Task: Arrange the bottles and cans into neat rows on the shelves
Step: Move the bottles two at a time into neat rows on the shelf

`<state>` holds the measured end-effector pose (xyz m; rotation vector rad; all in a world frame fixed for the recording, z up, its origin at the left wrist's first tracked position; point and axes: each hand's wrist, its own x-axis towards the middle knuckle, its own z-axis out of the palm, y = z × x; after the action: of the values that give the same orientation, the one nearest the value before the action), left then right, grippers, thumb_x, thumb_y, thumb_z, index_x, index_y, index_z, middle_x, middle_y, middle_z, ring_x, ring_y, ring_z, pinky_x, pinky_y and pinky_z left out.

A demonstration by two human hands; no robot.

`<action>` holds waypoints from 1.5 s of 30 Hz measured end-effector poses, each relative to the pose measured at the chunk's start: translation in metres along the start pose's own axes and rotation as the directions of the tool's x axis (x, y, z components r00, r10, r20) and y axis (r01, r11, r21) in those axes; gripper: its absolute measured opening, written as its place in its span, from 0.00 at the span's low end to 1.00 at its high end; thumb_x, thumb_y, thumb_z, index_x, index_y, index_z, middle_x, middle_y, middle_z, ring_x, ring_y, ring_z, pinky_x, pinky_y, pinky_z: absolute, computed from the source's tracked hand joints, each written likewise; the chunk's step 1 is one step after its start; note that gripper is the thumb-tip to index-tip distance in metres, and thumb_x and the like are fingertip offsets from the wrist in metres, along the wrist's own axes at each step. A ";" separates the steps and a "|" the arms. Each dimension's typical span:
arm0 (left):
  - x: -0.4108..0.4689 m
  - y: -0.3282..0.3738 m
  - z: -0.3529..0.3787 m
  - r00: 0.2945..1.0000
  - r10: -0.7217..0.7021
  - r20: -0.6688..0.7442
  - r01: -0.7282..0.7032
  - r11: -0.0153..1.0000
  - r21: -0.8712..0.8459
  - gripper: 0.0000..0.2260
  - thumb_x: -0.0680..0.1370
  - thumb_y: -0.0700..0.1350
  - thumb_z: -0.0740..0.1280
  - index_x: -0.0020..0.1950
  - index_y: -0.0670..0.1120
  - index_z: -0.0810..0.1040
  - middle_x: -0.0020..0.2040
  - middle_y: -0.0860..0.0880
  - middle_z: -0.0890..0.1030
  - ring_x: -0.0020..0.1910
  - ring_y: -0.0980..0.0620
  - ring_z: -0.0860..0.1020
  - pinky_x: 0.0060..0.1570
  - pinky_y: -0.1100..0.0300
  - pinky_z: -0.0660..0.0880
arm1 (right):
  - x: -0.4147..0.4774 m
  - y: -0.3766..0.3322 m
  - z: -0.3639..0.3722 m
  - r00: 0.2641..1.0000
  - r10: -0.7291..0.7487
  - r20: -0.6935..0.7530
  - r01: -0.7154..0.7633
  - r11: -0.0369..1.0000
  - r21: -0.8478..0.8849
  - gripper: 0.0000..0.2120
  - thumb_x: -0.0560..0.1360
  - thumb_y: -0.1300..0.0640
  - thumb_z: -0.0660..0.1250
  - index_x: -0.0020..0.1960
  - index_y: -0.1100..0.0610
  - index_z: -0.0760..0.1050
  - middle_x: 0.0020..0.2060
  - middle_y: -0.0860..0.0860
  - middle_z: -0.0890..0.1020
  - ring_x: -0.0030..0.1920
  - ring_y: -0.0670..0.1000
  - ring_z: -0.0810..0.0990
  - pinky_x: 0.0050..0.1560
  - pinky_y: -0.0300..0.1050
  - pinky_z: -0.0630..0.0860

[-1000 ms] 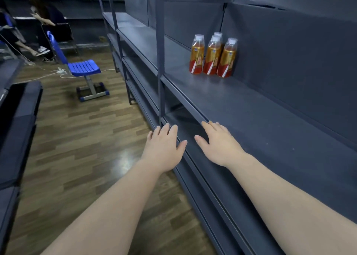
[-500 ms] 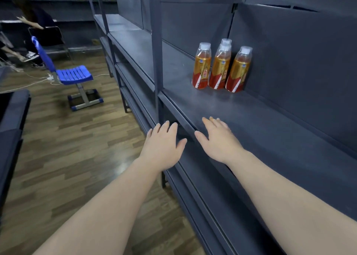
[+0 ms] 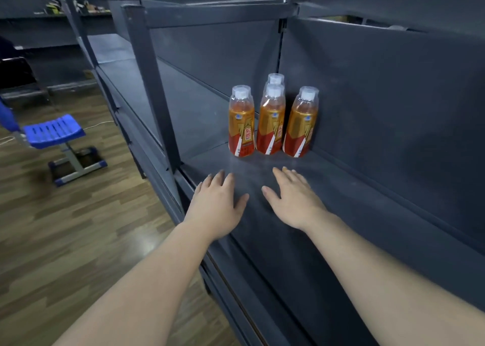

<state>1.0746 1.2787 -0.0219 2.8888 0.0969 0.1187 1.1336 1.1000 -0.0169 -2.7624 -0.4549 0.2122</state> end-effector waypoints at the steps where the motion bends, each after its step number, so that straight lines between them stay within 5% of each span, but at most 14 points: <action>1: 0.009 -0.001 0.001 1.000 0.010 0.002 -0.010 1.000 -0.005 0.30 0.82 0.61 0.56 0.79 0.47 0.58 0.80 0.43 0.60 0.79 0.41 0.57 0.77 0.46 0.59 | 0.007 0.002 0.000 1.000 0.014 -0.003 -0.014 1.000 0.003 0.32 0.84 0.39 0.50 0.82 0.52 0.48 0.81 0.51 0.51 0.81 0.53 0.46 0.80 0.53 0.49; 10: 0.095 -0.021 0.006 0.992 0.099 0.074 -0.090 0.989 -0.116 0.31 0.83 0.60 0.54 0.82 0.50 0.50 0.82 0.47 0.54 0.80 0.43 0.52 0.78 0.46 0.55 | 0.067 0.005 -0.002 0.985 0.140 -0.102 -0.132 0.988 0.081 0.32 0.83 0.39 0.53 0.82 0.51 0.50 0.81 0.49 0.54 0.80 0.53 0.51 0.78 0.55 0.56; 18: 0.160 -0.037 0.012 0.996 -0.041 -0.084 -0.013 0.828 -0.560 0.23 0.78 0.54 0.68 0.69 0.52 0.63 0.64 0.52 0.74 0.62 0.50 0.75 0.57 0.53 0.75 | 0.122 -0.003 -0.004 0.926 0.246 -0.287 -0.151 0.937 0.314 0.33 0.79 0.41 0.64 0.79 0.46 0.56 0.75 0.46 0.67 0.74 0.51 0.67 0.71 0.57 0.70; 24: 0.194 -0.039 0.019 0.997 -0.073 0.013 0.059 0.681 -0.730 0.41 0.75 0.53 0.73 0.79 0.54 0.50 0.72 0.51 0.71 0.70 0.48 0.72 0.66 0.45 0.73 | 0.154 -0.010 0.004 0.862 0.359 -0.358 -0.180 0.877 0.446 0.37 0.76 0.47 0.70 0.79 0.50 0.56 0.72 0.48 0.70 0.71 0.51 0.71 0.67 0.58 0.74; 35: 0.211 -0.044 0.024 1.000 -0.009 0.014 0.017 0.613 -0.790 0.26 0.74 0.51 0.75 0.62 0.58 0.61 0.59 0.57 0.75 0.56 0.56 0.76 0.52 0.59 0.73 | 0.179 -0.017 0.003 0.766 0.467 -0.442 -0.246 0.848 0.469 0.42 0.73 0.47 0.75 0.78 0.55 0.56 0.70 0.52 0.70 0.70 0.55 0.70 0.64 0.58 0.75; 45: 0.214 -0.044 0.023 1.000 0.005 0.009 0.004 0.589 -0.808 0.26 0.74 0.49 0.76 0.63 0.56 0.64 0.60 0.56 0.75 0.57 0.56 0.76 0.48 0.65 0.72 | 0.176 -0.026 -0.004 0.763 0.509 -0.398 -0.239 0.795 0.558 0.35 0.72 0.48 0.76 0.70 0.53 0.61 0.63 0.50 0.74 0.63 0.53 0.76 0.52 0.46 0.72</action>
<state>1.2870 1.3317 -0.0390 1.9502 0.0243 0.1091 1.2920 1.1815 -0.0206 -2.2391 0.3001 -0.3166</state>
